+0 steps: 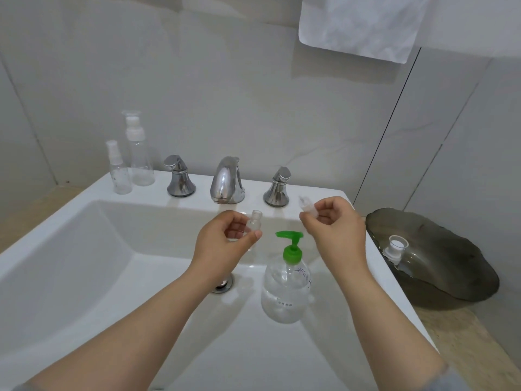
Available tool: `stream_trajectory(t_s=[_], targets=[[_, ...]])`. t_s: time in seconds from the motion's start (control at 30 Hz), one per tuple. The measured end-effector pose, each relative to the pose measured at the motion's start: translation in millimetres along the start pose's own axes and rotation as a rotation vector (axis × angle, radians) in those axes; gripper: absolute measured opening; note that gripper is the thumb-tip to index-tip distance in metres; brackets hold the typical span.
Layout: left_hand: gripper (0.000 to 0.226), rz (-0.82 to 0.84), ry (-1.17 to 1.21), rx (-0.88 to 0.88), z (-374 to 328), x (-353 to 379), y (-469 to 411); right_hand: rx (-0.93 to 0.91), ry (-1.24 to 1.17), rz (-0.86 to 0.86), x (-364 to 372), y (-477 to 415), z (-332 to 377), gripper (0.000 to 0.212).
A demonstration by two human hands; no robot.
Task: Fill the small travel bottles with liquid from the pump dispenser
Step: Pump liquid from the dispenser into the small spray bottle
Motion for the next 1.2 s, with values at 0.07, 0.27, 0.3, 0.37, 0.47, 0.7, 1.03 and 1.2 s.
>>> stream_trajectory(t_s=[0.07,0.27,0.3,0.37,0.47,0.7,1.03,1.2], targets=[[0.016,0.016,0.01,0.015,-3.0,1.4,-0.1,-0.019,-0.007,0.0,-1.4,6.9,4.8,0.016],[0.016,0.091,0.045,0.05,-9.3,8.6,0.6,0.007,-0.103,0.142,8.3,12.2,8.5,0.018],[0.017,0.099,0.051,0.054,-9.7,9.0,0.7,0.01,-0.133,0.174,11.0,12.7,10.0,0.019],[0.017,0.111,0.058,0.058,-9.8,10.1,0.9,0.004,-0.186,0.229,15.5,13.9,14.0,0.02],[0.016,0.126,0.056,0.061,-10.2,11.9,1.2,-0.01,-0.24,0.256,15.6,14.0,19.5,0.015],[0.015,0.146,0.069,0.061,-14.1,15.9,4.8,0.014,-0.436,0.261,11.2,13.6,25.6,0.007],[0.016,0.172,0.057,0.044,-18.1,20.4,8.8,-0.112,-0.355,0.232,9.1,16.8,36.0,0.015],[0.015,0.191,0.065,0.047,-20.3,22.2,10.2,-0.125,-0.326,0.284,16.3,19.0,36.4,0.014]])
Point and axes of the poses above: each hand's wrist, its own y-axis away from the middle knuckle, its own x-axis out of the palm, z = x × y, the point moved 9 cm from there along -y, towards the middle knuckle, and after that the axes turned 11 degrees about y, right-handed, at the moved point
